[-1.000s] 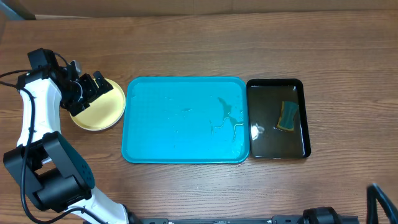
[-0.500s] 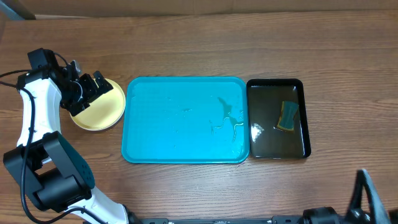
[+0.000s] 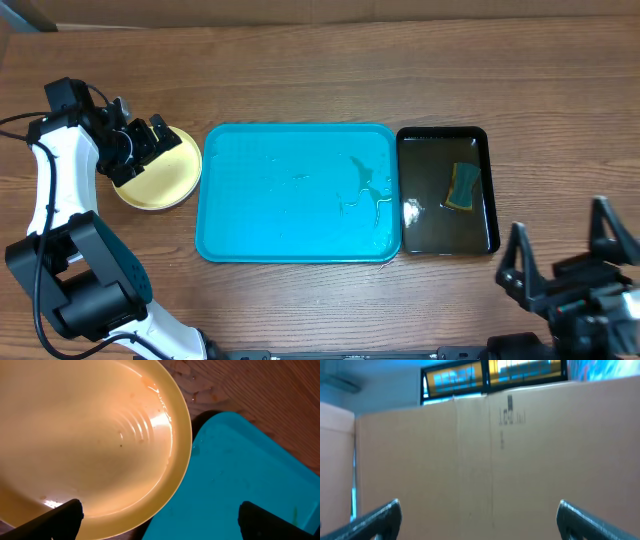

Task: Clean dirty plates on tray and stack at the side

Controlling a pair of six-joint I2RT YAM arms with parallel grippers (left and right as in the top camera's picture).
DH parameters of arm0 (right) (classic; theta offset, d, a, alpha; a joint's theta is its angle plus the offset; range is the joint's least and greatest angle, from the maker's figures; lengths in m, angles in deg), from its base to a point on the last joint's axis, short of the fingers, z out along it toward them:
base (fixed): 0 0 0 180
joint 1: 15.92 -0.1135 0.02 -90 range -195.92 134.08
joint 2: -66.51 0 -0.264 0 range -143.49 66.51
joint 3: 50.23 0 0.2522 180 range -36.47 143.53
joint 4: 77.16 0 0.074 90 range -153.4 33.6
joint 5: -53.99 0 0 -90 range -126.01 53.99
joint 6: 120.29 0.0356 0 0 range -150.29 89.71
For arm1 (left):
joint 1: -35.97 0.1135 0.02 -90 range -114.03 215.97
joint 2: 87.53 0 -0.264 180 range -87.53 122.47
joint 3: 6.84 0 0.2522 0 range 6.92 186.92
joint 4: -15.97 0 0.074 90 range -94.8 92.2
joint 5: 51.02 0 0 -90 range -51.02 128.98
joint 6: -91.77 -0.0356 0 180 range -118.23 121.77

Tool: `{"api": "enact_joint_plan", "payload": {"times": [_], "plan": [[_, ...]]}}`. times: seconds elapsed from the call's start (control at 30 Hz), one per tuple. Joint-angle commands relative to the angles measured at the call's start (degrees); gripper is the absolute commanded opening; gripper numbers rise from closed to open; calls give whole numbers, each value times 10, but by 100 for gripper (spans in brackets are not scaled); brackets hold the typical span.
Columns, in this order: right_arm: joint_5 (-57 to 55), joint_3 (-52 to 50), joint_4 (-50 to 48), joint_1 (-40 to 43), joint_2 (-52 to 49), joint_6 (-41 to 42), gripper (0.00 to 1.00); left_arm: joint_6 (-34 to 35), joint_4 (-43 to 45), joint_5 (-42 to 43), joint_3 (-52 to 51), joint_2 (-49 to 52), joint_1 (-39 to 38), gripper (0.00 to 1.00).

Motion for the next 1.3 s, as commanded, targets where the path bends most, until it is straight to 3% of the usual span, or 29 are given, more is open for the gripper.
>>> {"api": "enact_joint_plan", "payload": {"times": [0.0, 0.6, 0.9, 1.03, 1.27], "plan": [[11, -53, -20, -2, 14, 2, 100, -12, 2, -2, -1, -16, -1, 100], [0, -266, -28, -2, 14, 3, 100, -12, 2, -2, -1, -16, -1, 100], [-26, -270, 49, -2, 14, -42, 100, -12, 2, -2, -1, -16, -1, 100], [-28, -270, 46, -2, 14, -87, 100, -13, 2, -2, -1, -16, -1, 100], [-28, -270, 45, -2, 14, -88, 100, -12, 2, -2, -1, -16, -1, 100]]}}
